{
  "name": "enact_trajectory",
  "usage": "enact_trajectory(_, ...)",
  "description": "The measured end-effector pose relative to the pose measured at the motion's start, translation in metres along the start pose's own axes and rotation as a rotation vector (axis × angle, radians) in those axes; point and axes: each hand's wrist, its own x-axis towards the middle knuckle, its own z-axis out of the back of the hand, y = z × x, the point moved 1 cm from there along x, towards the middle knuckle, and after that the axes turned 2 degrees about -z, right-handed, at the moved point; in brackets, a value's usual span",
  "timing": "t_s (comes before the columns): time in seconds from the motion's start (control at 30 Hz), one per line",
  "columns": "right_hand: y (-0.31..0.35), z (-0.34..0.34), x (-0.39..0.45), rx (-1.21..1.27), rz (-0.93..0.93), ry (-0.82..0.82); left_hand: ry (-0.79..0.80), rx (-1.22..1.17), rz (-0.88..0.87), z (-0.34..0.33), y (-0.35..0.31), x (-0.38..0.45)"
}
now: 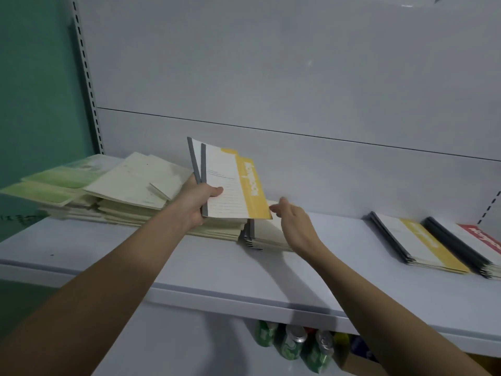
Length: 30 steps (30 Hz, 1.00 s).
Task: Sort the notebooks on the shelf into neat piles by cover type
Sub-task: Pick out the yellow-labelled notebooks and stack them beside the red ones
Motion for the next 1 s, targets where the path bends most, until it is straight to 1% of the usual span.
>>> enact_trajectory(0.1, -0.023, -0.011, 0.0, -0.488, 0.158, 0.252, -0.044, 0.095, -0.018, 0.005, 0.001, -0.002)
enact_trajectory(0.13, -0.03, -0.014, -0.002, -0.573, 0.175, 0.313, -0.042, 0.134, -0.044, 0.006, 0.002, -0.003)
enact_trajectory(0.17, -0.037, -0.015, -0.006, -0.618, 0.182, 0.334, -0.045, 0.15, -0.065, 0.007, 0.004, -0.003)
enact_trajectory(0.2, -0.042, -0.015, -0.008, -0.644, 0.199, 0.304, -0.05, 0.132, -0.066, 0.008, 0.005, -0.003)
enact_trajectory(0.3, -0.047, -0.012, -0.013, -0.733, 0.287, 0.13, -0.081, 0.054, -0.038, 0.012, 0.008, -0.003)
enact_trajectory(0.33, -0.046, -0.01, -0.014, -0.78, 0.287, 0.099, -0.087, 0.044, -0.028, 0.012, 0.009, -0.002)
enact_trajectory(0.43, -0.037, -0.006, -0.011, -0.9, 0.248, 0.087, -0.081, -0.037, 0.031, 0.01, 0.012, -0.002)
enact_trajectory(0.5, -0.032, -0.006, -0.012, -0.889, 0.226, 0.078, -0.049, -0.072, 0.051, 0.007, 0.01, -0.005)
enact_trajectory(0.57, -0.031, -0.004, -0.014, -0.771, 0.189, 0.075, -0.021, -0.046, 0.019, 0.006, 0.008, -0.007)
enact_trajectory(0.63, -0.031, 0.0, -0.015, -0.684, 0.124, 0.034, -0.025, -0.003, -0.012, 0.008, 0.008, -0.006)
enact_trajectory(0.67, -0.03, 0.001, -0.014, -0.672, 0.097, -0.019, -0.038, 0.006, -0.013, 0.009, 0.01, -0.005)
enact_trajectory(0.73, -0.024, 0.003, -0.014, -0.653, 0.042, -0.185, -0.06, 0.017, -0.001, 0.009, 0.014, -0.004)
enact_trajectory(0.77, -0.021, 0.005, -0.015, -0.62, 0.032, -0.28, -0.067, 0.028, 0.007, 0.009, 0.018, -0.004)
enact_trajectory(0.8, -0.018, 0.009, -0.017, -0.532, 0.038, -0.379, -0.068, 0.045, 0.015, 0.007, 0.02, -0.005)
enact_trajectory(0.87, -0.006, 0.019, -0.021, -0.324, 0.073, -0.549, -0.041, 0.08, 0.027, 0.002, 0.027, -0.007)
enact_trajectory(0.9, 0.002, 0.023, -0.023, -0.286, 0.118, -0.591, -0.017, 0.088, 0.029, -0.002, 0.03, -0.008)
enact_trajectory(0.93, 0.012, 0.025, -0.027, -0.311, 0.184, -0.594, 0.007, 0.085, 0.033, -0.008, 0.032, -0.01)
enact_trajectory(1.0, 0.028, 0.026, -0.032, -0.501, 0.338, -0.514, 0.047, 0.042, 0.052, -0.023, 0.033, -0.015)
